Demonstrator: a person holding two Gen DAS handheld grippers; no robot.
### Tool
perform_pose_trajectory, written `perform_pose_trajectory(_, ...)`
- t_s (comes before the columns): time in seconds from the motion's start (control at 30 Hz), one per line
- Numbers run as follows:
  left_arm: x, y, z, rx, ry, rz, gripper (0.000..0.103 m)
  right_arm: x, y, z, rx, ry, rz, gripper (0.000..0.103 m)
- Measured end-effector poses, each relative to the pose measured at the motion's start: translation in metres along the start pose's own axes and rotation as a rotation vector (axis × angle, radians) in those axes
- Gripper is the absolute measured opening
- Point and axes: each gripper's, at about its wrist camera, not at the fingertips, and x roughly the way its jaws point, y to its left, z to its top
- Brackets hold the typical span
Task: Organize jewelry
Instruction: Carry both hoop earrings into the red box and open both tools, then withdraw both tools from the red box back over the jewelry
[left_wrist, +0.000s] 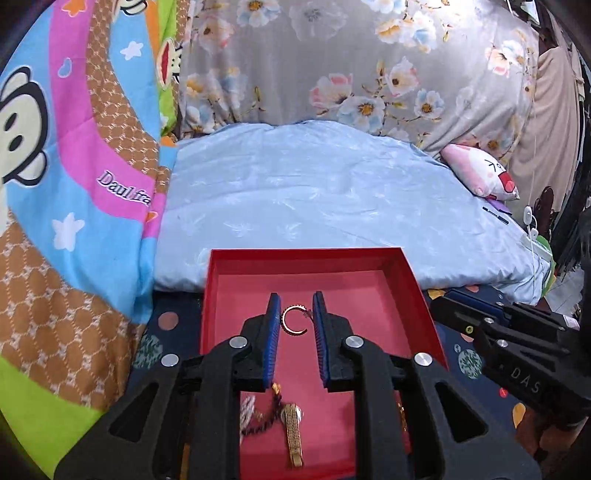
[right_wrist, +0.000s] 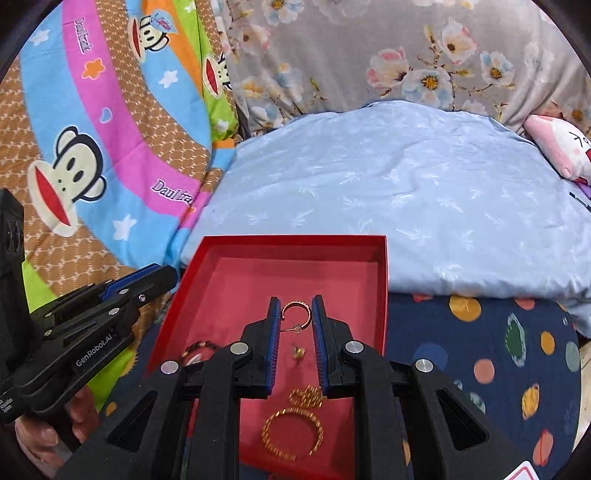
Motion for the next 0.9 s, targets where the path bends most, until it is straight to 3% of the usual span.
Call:
perform_pose_trajectory(0.27, 0.042, 0.003, 0.012, -0.020, 0.027, 0.022, 0.019, 0.035, -0.007, 0.013, -0.021, 0.007, -0.034, 0.019)
perform_pose_trajectory(0.37, 0.050, 0.007, 0.011, -0.037, 0.039, 0.044, 0.041, 0.039, -0.009, 0.013, -0.022, 0.008, -0.036, 0.021)
perform_pose_trajectory(0.4, 0.051, 0.007, 0.011, -0.039, 0.037, 0.048, 0.042, 0.039, -0.009, 0.012, -0.024, 0.008, -0.035, 0.021)
perform_pose_trajectory(0.9, 0.038, 0.000, -0.001, -0.015, 0.046, 0.067, 0.042, 0.031, -0.003, -0.007, -0.061, 0.038, -0.032, 0.020)
